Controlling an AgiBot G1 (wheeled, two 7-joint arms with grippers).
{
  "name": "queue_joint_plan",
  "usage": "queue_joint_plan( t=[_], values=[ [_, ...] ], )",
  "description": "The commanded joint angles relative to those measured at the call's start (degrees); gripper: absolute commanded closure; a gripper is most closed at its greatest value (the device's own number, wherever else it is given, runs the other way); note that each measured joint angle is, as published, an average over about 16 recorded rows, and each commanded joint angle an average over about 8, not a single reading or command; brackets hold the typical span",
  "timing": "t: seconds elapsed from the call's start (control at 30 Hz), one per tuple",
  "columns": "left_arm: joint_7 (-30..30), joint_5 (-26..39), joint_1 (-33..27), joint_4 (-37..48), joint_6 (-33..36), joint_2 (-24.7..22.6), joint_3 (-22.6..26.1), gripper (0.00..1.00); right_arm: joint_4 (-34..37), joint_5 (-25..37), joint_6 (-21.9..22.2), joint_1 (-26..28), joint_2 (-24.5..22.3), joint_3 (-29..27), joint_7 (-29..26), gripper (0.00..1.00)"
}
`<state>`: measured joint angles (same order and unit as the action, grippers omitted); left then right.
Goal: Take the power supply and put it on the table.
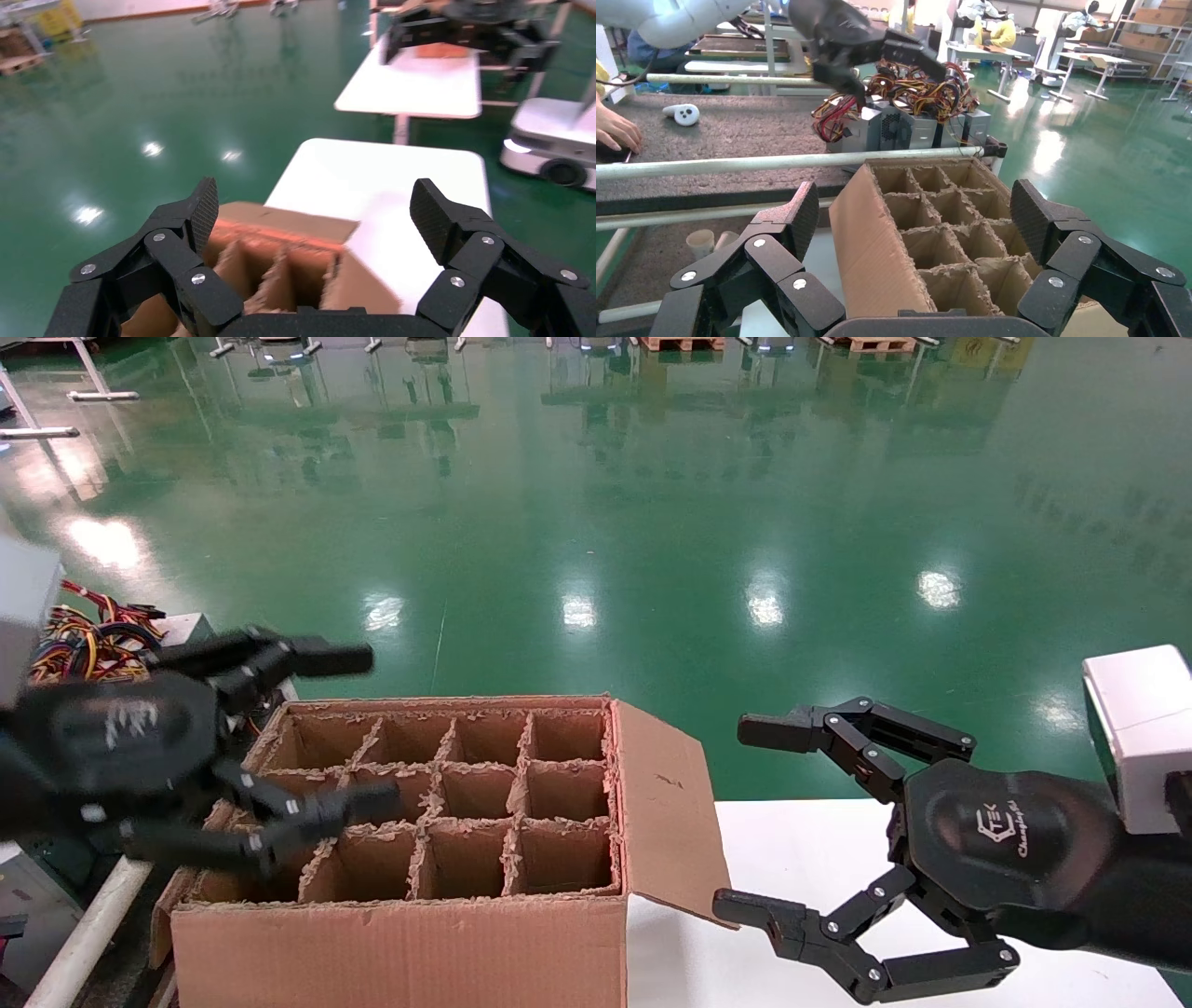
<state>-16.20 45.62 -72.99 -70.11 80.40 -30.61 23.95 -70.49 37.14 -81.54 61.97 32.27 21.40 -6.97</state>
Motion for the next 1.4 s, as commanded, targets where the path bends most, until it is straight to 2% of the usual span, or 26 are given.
queue_joint_plan(
  t=[0.03,0.33,0.53,1.4],
  values=[
    [1.0,-0.7,2.1,-0.6,1.0,-0.8,-1.4,0.0,0.0,0.0,0.0,0.0,0.0,0.0,0.0,0.0],
    [5.2,-3.5,10.8,-3.3,5.0,-4.2,-7.5,0.0,0.0,0.0,0.0,0.0,0.0,0.0,0.0,0.0],
    [6.2,-4.4,13.5,-4.0,6.2,-5.2,-9.3,0.0,0.0,0.0,0.0,0.0,0.0,0.0,0.0,0.0],
    [5.5,-3.9,11.6,-3.5,5.4,-4.5,-8.1,0.0,0.0,0.0,0.0,0.0,0.0,0.0,0.0,0.0]
  ],
)
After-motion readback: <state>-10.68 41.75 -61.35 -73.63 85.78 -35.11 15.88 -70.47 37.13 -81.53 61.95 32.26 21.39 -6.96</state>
